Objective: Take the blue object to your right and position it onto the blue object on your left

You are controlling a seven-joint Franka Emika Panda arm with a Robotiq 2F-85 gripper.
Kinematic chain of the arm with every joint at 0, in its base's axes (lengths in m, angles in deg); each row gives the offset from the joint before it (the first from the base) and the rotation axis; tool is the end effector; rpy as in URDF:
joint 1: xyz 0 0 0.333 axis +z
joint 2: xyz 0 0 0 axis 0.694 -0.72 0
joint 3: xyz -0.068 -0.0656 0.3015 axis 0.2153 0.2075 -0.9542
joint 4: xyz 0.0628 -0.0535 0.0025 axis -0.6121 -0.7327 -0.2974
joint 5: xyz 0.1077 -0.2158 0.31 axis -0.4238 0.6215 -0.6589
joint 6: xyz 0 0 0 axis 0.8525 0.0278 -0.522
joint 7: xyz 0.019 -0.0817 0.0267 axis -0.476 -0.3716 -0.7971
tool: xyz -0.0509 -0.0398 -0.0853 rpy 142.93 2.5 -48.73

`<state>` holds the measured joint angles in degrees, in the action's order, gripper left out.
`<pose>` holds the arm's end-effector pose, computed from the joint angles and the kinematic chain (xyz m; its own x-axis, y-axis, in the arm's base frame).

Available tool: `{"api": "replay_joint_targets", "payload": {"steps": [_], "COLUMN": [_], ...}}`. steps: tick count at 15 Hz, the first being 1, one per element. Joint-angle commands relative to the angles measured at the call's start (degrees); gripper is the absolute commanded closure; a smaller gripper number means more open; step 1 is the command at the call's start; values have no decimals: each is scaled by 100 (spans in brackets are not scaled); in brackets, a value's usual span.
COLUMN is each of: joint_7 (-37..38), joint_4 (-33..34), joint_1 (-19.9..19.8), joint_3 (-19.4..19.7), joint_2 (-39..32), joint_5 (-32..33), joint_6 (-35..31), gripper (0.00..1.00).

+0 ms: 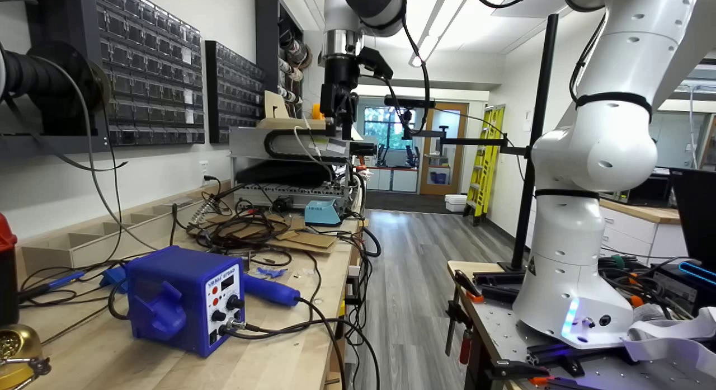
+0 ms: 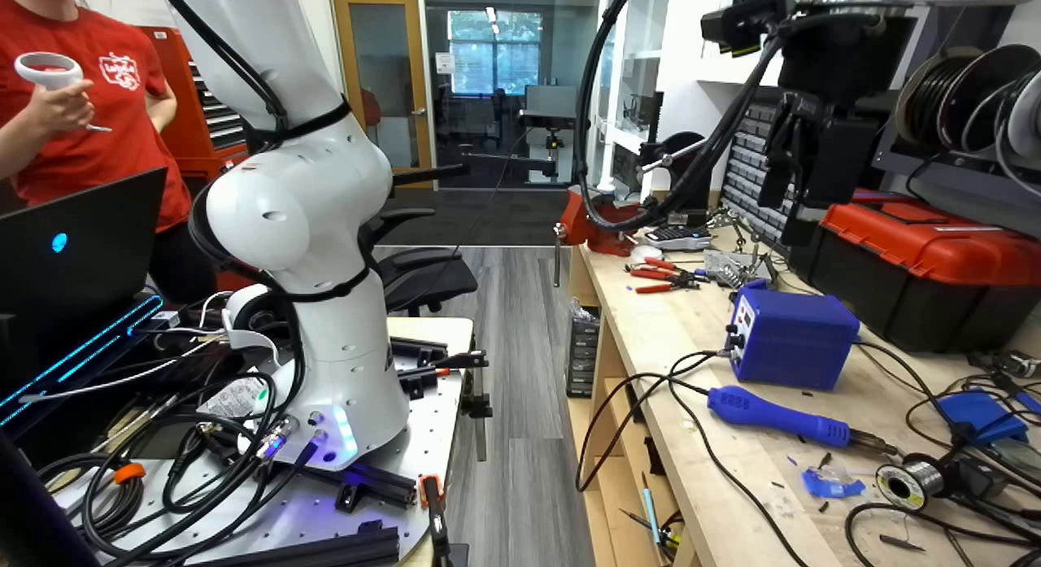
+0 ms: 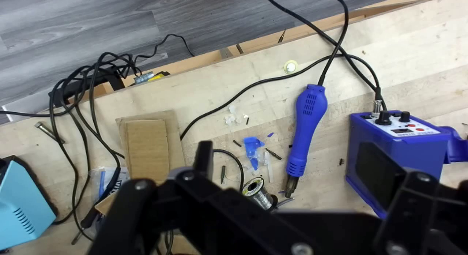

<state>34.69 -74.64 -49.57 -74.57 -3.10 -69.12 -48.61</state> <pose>0.4642 -0.1282 0.5074 0.9619 -0.2733 0.0012 -0.2726 -0.9594 -0.0720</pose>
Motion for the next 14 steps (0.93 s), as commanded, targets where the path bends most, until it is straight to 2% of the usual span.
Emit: {"api": "replay_joint_targets", "payload": {"steps": [1, 8, 14], "joint_7": [-17, 208, 1102], "joint_4": [16, 46, 273], "joint_1": [-70, -24, 13], "joint_3": [-61, -196, -494], "joint_2": [-7, -158, -1094], "joint_5": [-17, 5, 188], "joint_6": [18, -94, -1219], "gripper": [0, 0, 0]}}
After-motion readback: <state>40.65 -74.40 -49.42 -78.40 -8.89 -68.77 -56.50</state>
